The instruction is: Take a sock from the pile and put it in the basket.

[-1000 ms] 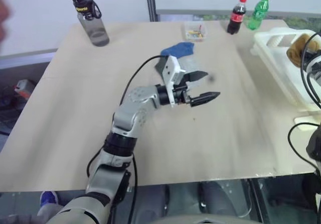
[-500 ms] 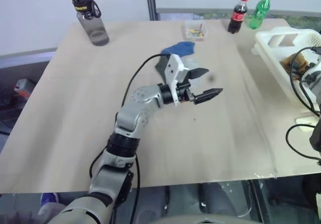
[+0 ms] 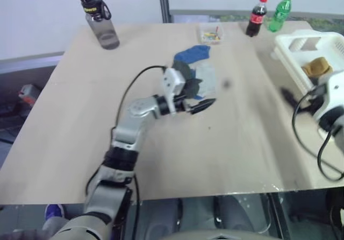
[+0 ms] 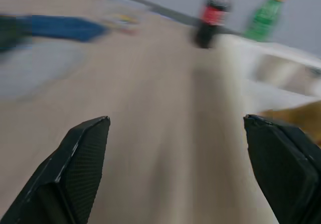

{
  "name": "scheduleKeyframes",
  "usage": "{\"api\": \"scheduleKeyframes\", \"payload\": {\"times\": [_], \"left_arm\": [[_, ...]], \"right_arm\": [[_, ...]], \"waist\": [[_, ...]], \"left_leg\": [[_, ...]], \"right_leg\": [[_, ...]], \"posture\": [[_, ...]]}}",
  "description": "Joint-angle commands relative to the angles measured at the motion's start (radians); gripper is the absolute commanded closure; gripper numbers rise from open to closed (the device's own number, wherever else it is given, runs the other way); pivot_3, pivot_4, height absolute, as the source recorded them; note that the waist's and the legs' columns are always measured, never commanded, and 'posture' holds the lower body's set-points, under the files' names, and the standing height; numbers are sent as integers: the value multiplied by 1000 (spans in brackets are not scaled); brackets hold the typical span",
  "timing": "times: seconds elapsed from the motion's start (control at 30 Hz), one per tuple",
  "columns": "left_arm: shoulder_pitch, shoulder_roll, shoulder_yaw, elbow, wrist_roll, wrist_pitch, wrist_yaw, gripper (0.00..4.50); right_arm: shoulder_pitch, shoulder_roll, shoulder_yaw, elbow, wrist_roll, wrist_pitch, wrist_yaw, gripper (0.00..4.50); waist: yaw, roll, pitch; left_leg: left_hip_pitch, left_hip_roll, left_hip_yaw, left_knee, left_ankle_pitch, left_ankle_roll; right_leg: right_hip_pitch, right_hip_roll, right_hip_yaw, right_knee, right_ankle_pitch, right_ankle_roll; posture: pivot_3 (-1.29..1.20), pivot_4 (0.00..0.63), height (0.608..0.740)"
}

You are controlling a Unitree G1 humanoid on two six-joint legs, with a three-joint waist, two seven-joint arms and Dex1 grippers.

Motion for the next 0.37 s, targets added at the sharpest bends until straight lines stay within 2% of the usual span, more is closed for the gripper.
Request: {"api": "scheduleKeyframes", "payload": {"times": [0.03,0.17,0.37], "left_arm": [[69,102,88,-112,-58,35,-50,0],[187,224,168,-202,-94,93,-67,0],[316,327,241,-311,-155,172,-81,0]], "right_arm": [[224,4,-62,-159,18,-41,96,71],[373,31,-139,-195,17,-79,120,71],[406,33,-157,-203,21,-84,142,71]], "waist": [[0,0,0],[-3,-1,0],[-2,-4,-1]], "left_leg": [[0,0,-1,2,0,0],[1,4,-1,7,0,0],[8,6,3,12,0,0]], "right_leg": [[0,0,0,2,0,0],[2,0,0,6,0,0],[7,0,2,8,-5,-1]], "posture": [[0,150,740],[0,150,740],[0,150,740]]}}
